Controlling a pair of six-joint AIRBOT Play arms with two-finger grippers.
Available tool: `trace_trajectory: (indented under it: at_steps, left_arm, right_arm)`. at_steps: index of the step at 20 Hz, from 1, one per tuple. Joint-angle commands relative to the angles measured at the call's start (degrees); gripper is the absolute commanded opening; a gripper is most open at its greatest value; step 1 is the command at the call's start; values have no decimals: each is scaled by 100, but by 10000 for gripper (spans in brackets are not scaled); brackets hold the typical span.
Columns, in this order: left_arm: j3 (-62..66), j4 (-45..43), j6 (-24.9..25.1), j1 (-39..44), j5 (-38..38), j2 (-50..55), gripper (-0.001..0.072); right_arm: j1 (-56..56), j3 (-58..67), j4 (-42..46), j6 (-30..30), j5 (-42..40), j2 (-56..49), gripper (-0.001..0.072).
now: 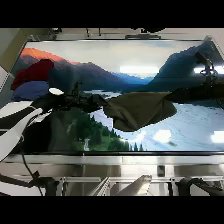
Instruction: Fold the shirts.
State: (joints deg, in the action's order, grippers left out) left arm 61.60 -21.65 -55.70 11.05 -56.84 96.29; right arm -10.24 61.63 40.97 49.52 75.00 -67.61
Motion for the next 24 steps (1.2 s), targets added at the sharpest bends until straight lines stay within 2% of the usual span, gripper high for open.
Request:
trace_trajectory:
  at_steps: [1, 2, 5, 9, 13, 15, 18, 19, 21, 22, 24]
  left_arm:
    - [584, 31, 42, 332, -485, 732, 381]
    - [785, 50, 59, 417, -811, 872, -2]
    - [1331, 407, 120, 522, -1674, 885, 11]
    - [2065, 953, 59, 374, -2420, -105, 3]
    - [3217, 964, -254, 236, -2553, -1668, 3]
    - [3926, 909, -570, 138, -2520, -2380, 3]
    - [4889, 903, -1029, -195, -2490, -3228, 4]
    - [5117, 743, -1165, -334, -2441, -3453, 6]
    - [5333, -494, -1620, -538, -2214, -3869, 22]
    - [5222, -1228, -1897, -546, -2142, -4037, 23]
    - [4535, -1878, -2046, -549, -2116, -4223, 24]
  right_arm:
    - [4, -2, 20, 157, 4, 4, 13]
    - [4, -2, 20, 157, 9, 4, 13]
    - [2, 4, -28, 245, 46, 68, 13]
    - [-11, 192, -664, 236, 68, 634, 12]
    - [-7, 1132, -1596, 234, -197, 1626, 13]
    - [-2, 1698, -1991, 131, -669, 2203, 13]
    - [-4, 2326, -2041, -186, -1580, 3069, 13]
    - [-2, 2391, -1961, -291, -1867, 3316, 13]
    - [-2, 2393, -1458, -330, -2153, 3639, 13]
    - [-2, 2374, -1204, -66, -2070, 3635, 13]
    - [0, 2225, -1073, 350, -1574, 3257, 13]
